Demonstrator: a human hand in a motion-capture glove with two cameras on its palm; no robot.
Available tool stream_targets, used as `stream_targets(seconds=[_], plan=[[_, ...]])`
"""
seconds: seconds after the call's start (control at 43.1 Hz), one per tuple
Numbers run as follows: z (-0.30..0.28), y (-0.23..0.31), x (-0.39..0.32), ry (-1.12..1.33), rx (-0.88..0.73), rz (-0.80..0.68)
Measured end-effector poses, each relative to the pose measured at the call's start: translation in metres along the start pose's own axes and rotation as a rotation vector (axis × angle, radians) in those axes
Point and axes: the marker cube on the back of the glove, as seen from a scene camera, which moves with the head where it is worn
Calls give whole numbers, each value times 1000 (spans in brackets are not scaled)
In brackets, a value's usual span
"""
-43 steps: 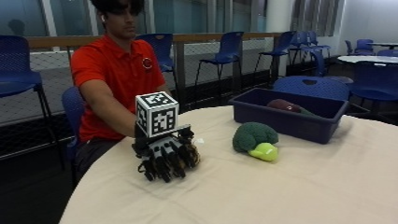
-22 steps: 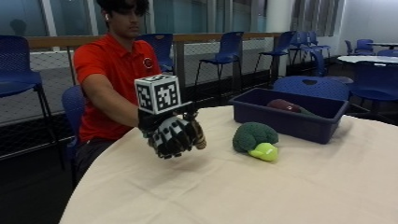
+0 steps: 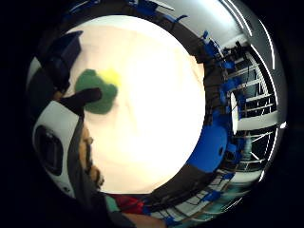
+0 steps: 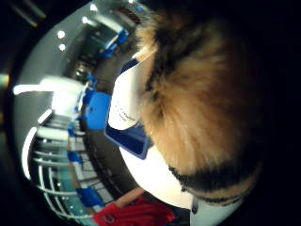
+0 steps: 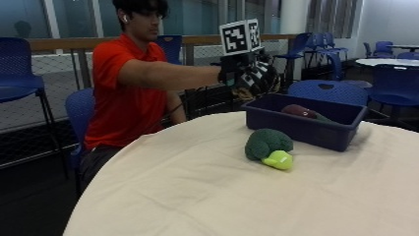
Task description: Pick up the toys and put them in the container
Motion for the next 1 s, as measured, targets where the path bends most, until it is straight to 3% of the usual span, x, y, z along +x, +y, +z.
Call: stream_targets(seconds=[0.302,0.394,0.51,0.696,0.835,0.998], plan=[[16,-55,-118,8,-45,-123],[21,-61,-144,37,-64,-256],[26,-70,-178,68,-69,-233],[37,-65,-191,84,-149,-372],[44,-72,-170,75,-192,-193],[35,-71,-141,-142,-132,-151]])
